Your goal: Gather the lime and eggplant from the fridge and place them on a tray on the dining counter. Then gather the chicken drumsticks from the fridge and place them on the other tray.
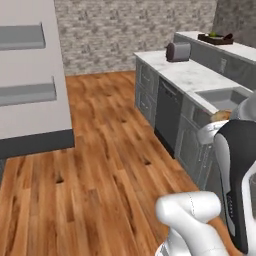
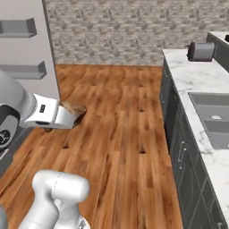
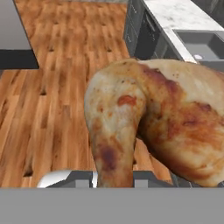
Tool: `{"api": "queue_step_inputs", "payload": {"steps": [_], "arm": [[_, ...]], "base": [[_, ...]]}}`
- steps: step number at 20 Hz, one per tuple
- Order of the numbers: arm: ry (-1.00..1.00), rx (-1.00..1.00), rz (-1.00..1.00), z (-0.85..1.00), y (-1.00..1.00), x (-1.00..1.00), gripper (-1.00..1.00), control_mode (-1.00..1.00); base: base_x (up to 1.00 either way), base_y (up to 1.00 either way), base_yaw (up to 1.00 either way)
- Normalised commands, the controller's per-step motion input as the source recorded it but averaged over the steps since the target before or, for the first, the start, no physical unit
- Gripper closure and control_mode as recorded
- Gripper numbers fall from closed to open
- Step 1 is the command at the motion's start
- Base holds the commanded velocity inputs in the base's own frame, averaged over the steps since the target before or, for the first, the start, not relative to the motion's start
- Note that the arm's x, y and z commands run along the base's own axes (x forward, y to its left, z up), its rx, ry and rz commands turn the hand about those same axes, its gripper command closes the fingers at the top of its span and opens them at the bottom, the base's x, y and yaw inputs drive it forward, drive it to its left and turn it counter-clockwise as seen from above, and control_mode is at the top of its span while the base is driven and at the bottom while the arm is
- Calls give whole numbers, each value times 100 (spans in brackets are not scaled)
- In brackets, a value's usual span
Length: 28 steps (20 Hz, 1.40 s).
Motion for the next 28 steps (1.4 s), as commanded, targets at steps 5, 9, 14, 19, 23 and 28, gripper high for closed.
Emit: {"api": "queue_step_inputs", "payload": {"steps": [5,9,14,19,23,28], "arm": [[0,0,0,0,0,0,100,100],[0,0,0,0,0,0,100,100],[0,0,0,0,0,0,100,100],[0,0,0,0,0,0,100,100],[0,0,0,0,0,0,100,100],[0,0,0,0,0,0,100,100]], "base": [[64,-43,0],[83,-47,0],[90,-25,4],[75,0,13],[83,0,14],[98,0,15]]}}
